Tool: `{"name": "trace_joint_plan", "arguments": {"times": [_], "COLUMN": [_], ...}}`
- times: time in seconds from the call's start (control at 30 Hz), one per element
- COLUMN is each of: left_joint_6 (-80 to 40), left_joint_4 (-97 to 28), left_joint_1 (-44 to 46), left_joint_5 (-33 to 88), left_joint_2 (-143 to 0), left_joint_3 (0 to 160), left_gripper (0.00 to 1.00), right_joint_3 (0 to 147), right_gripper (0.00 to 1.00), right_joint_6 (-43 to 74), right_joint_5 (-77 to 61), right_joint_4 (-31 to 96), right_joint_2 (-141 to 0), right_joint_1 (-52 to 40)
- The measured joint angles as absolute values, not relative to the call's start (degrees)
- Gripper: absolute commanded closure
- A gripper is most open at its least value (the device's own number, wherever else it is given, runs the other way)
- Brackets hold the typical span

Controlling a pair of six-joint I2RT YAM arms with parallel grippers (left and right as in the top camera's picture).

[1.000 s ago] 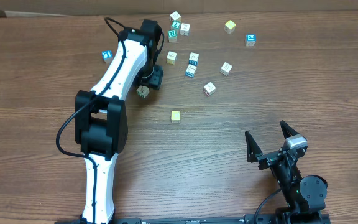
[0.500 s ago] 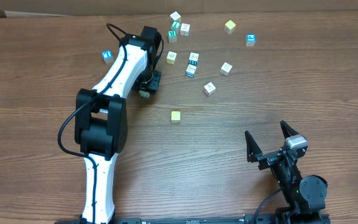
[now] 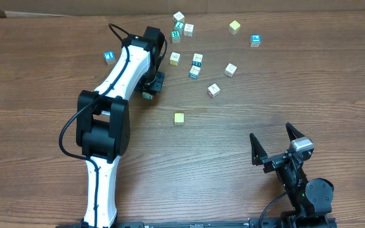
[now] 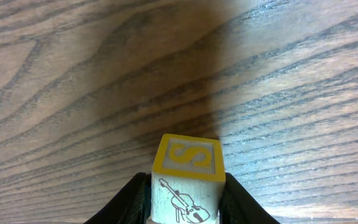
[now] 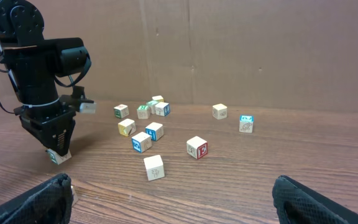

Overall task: Form a circle
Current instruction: 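Grasp the 'S' violin block with the left gripper and lift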

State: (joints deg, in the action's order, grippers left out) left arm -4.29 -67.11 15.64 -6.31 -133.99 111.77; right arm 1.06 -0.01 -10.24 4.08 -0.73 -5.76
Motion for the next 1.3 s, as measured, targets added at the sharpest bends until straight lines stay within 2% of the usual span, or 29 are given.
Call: {"name": "trace_joint_plan", "arguments": {"times": [0.27,0.73,0.93,1.07,1.3], "left_joint_6": [-4.4,-6.7,-7.3,-7.5,-7.6], "left_joint_4": [-68.6,-81.0,-87.9,-93.3,-96.6], "left_joint_1": [15.6,15.7,16.3,17.2,19.1], "left_joint_5": [-4.0,3.0,3.5,3.4,3.4], "left_joint_2": [-133.9,-123.6,-121.7,-121.7,-121.4], "left_joint_3": [111.8,111.7,111.7,111.7,109.1], "left_gripper": [0.76,0.75,0.76,0.83,0.81], "right_joint_3": [1.1,1.1,1.1,1.1,1.1], "right_gripper": [0.0,0.0,0.0,0.0,0.0], "right_joint_6": [0.0,0.0,0.0,0.0,0.0], "right_joint_5": [-10.3,-10.2,-10.3,-10.2,-10.3], "right_joint_4": [4.1,4.1,4.1,4.1,4.1], "right_joint_2": [-0.7,-0.7,-0.7,-0.7,-0.7], "right_joint_1": [-5.8,-5.8,-5.8,-5.8,-5.8]}}
